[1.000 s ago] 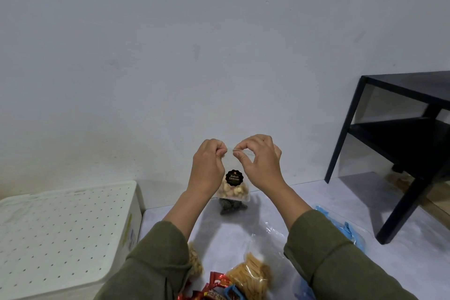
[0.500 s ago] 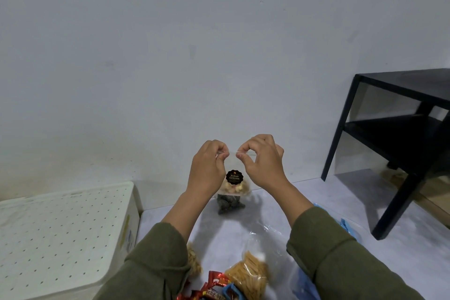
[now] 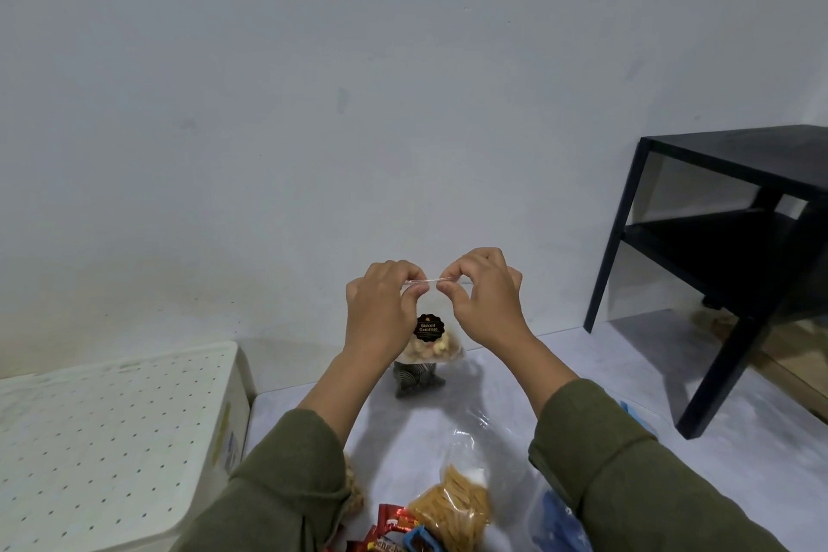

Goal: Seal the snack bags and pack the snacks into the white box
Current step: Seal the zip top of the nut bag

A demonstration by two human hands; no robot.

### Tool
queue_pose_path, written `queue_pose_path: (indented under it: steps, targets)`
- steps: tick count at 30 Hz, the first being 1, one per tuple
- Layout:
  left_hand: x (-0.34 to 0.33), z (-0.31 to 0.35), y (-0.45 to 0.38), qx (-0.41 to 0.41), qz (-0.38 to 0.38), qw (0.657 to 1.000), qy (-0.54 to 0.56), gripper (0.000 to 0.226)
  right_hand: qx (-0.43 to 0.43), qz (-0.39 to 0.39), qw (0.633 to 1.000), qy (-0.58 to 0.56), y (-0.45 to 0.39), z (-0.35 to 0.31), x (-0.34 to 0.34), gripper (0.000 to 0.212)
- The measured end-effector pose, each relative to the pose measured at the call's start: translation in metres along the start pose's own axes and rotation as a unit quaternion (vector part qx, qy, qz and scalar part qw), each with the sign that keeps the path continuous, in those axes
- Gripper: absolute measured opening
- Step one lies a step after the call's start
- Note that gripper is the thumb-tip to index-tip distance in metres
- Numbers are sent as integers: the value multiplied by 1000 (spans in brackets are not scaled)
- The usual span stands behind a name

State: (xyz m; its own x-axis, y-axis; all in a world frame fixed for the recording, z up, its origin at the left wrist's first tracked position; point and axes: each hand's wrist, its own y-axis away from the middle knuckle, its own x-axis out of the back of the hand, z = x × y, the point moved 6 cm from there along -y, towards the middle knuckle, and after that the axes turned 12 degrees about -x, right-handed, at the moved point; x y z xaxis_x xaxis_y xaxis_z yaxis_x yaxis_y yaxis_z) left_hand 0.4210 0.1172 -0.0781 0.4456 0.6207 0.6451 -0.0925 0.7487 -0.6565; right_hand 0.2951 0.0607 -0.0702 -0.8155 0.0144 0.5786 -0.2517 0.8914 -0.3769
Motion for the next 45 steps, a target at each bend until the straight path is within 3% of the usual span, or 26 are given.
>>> queue_pose_path:
  steps: [3, 13, 17, 24, 31, 34, 39, 45]
  targets:
    - [0, -2, -3, 10, 0, 1000, -3, 6, -15, -16, 1000, -15, -1, 3, 1, 6]
    - [-1, -5, -9, 20, 32, 999, 33, 10, -56, -10, 996, -69, -3, 12, 7, 10]
    - [3, -9, -11, 40, 47, 997, 56, 8, -75, -52, 988, -127, -5, 16, 6, 5]
    - [2, -11, -13, 63, 13, 990, 123, 6, -23, -88, 990, -109, -8, 2, 4, 16]
    - [6, -10, -15, 96, 22, 990, 106, 7, -9, -58, 997, 45, -15, -8, 0, 15]
    - [11, -14, -14, 135, 12, 988, 67, 15, -8, -62, 997, 40, -13, -11, -2, 14]
    - [11, -17, -11, 139, 16, 975, 174, 11, -18, -64, 998, 20, -8, -13, -6, 12]
    - [17, -18, -8, 131, 19, 973, 187, 14, -24, -64, 998, 10, -5, -18, -8, 7]
